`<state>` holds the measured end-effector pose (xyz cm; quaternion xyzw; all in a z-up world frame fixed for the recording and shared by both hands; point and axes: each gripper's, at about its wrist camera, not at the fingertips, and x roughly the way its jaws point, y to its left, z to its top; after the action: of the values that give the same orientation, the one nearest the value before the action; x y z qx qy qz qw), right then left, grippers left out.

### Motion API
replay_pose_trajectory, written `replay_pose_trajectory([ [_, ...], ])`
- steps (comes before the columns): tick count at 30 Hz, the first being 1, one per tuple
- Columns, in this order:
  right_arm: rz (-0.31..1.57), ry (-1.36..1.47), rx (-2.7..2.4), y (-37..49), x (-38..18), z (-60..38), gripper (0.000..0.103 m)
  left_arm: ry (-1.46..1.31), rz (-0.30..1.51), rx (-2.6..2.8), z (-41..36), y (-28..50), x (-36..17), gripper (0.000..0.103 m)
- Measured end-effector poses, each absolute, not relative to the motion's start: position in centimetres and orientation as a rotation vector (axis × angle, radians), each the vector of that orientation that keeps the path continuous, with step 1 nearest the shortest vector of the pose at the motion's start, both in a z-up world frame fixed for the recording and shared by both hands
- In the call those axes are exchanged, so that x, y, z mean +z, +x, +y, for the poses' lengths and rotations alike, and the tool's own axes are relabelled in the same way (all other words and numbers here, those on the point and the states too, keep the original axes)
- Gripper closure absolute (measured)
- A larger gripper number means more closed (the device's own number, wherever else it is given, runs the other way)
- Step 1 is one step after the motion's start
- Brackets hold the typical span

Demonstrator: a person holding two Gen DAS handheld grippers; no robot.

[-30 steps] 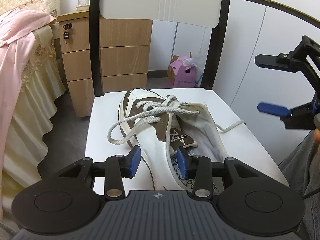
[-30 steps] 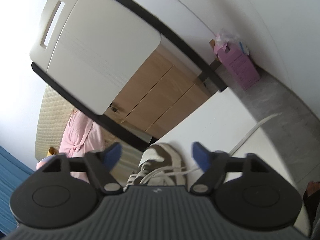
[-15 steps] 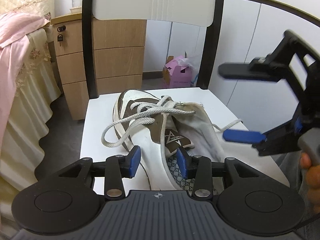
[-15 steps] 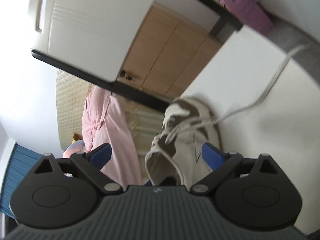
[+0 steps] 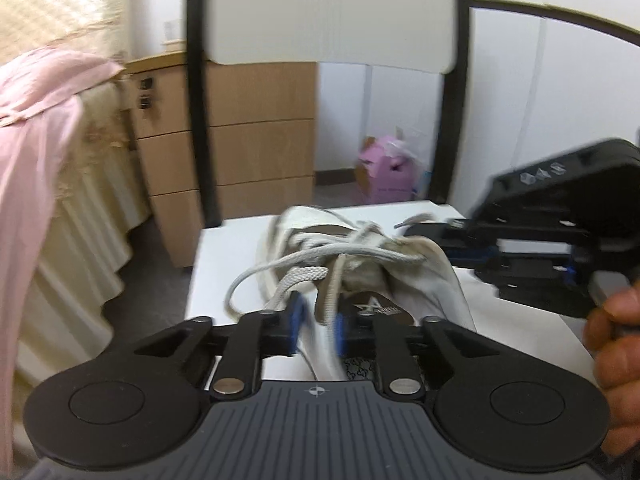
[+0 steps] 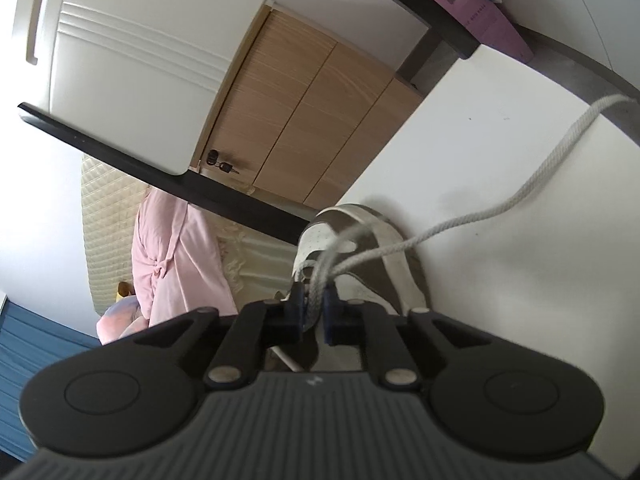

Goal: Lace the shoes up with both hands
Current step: 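Pull the lace end up and away with the right gripper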

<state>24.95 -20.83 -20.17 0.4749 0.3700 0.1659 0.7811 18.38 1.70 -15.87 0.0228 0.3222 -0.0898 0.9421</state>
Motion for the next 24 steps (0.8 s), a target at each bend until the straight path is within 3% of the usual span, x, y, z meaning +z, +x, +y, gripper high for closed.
replay_pose_trajectory([
  [11,0.709,0.973,0.31,23.8,-18.3,-22.7,0.099,0.011,0.664,-0.078,1.6,18.3,-15.3,0.094],
  [24,0.571,1.045,0.102,20.3,-17.1,-31.8,0.099,-0.092,0.683,0.031,4.9,17.9,-14.7,0.093],
])
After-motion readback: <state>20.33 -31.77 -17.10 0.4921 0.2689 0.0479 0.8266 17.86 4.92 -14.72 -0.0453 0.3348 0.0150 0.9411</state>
